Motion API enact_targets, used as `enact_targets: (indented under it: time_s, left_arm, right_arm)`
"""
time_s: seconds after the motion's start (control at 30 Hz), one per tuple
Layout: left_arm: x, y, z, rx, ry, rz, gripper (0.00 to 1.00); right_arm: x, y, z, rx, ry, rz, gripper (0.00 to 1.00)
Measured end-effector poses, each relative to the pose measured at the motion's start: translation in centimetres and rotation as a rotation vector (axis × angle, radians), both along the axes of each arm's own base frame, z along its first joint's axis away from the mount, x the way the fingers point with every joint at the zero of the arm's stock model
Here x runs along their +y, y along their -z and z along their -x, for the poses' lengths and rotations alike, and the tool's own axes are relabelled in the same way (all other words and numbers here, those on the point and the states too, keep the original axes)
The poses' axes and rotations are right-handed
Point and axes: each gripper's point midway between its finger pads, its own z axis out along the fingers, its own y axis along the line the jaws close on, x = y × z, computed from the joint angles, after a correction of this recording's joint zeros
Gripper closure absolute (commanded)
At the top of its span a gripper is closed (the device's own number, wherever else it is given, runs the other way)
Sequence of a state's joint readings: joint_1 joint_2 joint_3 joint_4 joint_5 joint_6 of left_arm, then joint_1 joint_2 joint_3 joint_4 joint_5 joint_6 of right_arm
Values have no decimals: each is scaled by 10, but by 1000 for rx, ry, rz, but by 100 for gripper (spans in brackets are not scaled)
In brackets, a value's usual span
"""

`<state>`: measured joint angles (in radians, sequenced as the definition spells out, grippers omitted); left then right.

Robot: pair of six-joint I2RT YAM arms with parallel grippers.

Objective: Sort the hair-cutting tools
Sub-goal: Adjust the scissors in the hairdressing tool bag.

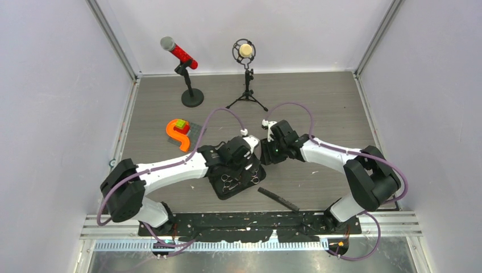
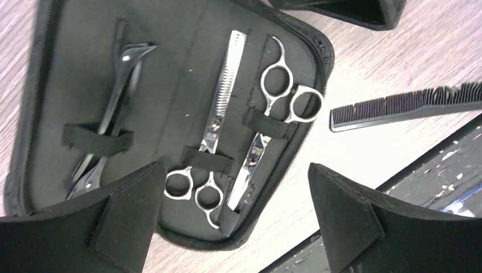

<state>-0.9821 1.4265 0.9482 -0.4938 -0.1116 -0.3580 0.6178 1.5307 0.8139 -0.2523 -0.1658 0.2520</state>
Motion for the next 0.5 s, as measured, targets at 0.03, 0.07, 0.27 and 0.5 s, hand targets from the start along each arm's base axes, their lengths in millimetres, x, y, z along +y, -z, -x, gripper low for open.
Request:
enact_targets:
  time_s: [0.03, 0.07, 0.27, 0.5]
  left_arm:
    - [-4, 3, 1, 1, 22, -2, 0]
    - [-8, 7, 2, 4, 46, -9, 0]
    - [-23, 31, 5, 26, 146, -60, 2]
    - [-28, 37, 2, 18, 176, -65, 8]
  right_arm:
    - [-1, 0, 0, 0, -1, 2, 65]
    - [-1, 0, 1, 3, -3, 4, 67]
    - [0, 6, 12, 39, -24, -13, 67]
    - [4, 13, 32, 107, -48, -69, 65]
